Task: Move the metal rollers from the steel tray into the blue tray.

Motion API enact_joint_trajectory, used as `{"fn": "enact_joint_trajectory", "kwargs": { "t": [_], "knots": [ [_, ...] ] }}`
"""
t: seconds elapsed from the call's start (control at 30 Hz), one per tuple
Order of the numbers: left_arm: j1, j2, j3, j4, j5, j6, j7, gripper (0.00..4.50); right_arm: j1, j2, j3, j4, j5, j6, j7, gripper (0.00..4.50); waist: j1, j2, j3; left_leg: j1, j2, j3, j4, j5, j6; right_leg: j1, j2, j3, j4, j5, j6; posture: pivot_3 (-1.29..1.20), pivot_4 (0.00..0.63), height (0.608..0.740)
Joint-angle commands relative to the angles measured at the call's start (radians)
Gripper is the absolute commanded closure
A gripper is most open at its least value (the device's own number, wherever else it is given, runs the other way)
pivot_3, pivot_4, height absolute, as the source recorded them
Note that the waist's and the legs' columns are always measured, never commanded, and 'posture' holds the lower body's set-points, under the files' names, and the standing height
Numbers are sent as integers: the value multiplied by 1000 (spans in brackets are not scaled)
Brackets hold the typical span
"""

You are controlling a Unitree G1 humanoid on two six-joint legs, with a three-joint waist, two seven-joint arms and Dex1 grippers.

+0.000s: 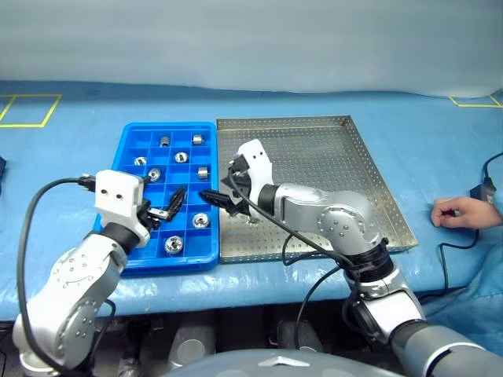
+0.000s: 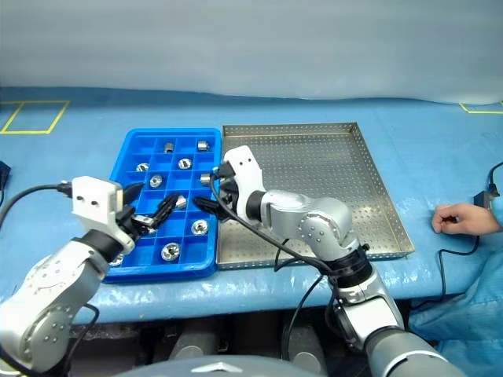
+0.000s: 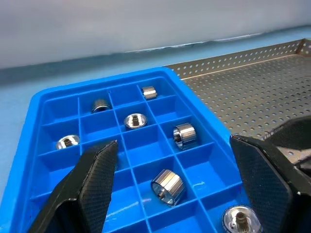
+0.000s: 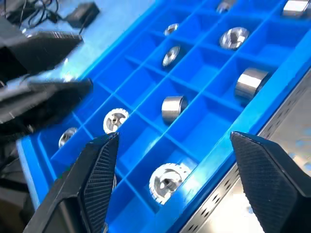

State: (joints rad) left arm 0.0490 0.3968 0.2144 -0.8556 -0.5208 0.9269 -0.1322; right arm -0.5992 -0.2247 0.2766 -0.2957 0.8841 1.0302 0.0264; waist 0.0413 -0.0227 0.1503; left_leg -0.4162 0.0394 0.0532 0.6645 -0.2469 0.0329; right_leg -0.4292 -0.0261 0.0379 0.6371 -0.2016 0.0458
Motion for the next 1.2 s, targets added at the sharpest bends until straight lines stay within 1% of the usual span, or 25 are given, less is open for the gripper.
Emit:
{"fn": "enact_joint_trajectory", "kwargs": {
  "t": [0.03,0.1,0.23,0.37,0.43,0.63,0.7,1.0,1.17,1.2],
  "knots": [
    [-68,-19,-100,34,4,-38,-29,464,24,-90,-45,-165,-95,-80,65,613,-1,0,0,0,-1,0,0,0,0,0,0,0,0,0,0,86,150,740],
    [-116,-28,-167,83,14,-50,-51,464,58,-192,-43,-231,-168,-106,104,613,-3,0,0,0,-2,0,0,0,0,0,-1,0,-1,0,0,51,150,740],
    [-214,-23,-289,198,40,-86,-128,464,163,-291,-139,-267,-127,-64,172,613,-19,-1,0,0,-4,0,0,0,1,1,-1,0,-3,0,0,-20,150,740],
    [-296,8,-387,325,108,-120,-192,464,244,-377,-105,-306,-182,-39,223,613,-53,0,0,0,-5,1,-1,0,1,1,0,1,-2,0,0,-82,150,740],
    [-338,19,-432,405,133,-133,-238,464,292,-370,-105,-352,-170,-42,233,613,-73,0,0,1,-4,2,-1,0,1,0,1,3,-2,0,0,-120,150,740],
    [-398,48,-482,518,181,-144,-324,464,359,-337,-129,-423,-169,-50,238,613,-114,0,0,1,-4,2,0,0,1,-1,2,4,0,-1,1,-166,150,740],
    [-412,51,-498,557,199,-145,-343,464,370,-333,-131,-436,-179,-55,237,613,-119,0,0,1,-3,2,0,0,1,-1,1,4,1,-3,4,-173,150,740],
    [-434,59,-586,672,290,-134,-402,464,362,-300,-138,-455,-212,-61,237,613,-131,0,0,3,-3,3,2,0,1,-1,1,6,4,-3,5,-171,150,740],
    [-446,57,-602,717,342,-116,-397,464,359,-282,-138,-455,-231,-58,236,613,-133,1,-2,5,-3,3,2,0,0,1,1,6,6,-3,5,-172,150,740],
    [-449,57,-603,722,350,-114,-397,854,358,-279,-139,-455,-234,-57,236,589,-134,1,-2,5,-3,3,2,0,0,1,1,6,6,-3,5,-172,150,740]
  ]
}}
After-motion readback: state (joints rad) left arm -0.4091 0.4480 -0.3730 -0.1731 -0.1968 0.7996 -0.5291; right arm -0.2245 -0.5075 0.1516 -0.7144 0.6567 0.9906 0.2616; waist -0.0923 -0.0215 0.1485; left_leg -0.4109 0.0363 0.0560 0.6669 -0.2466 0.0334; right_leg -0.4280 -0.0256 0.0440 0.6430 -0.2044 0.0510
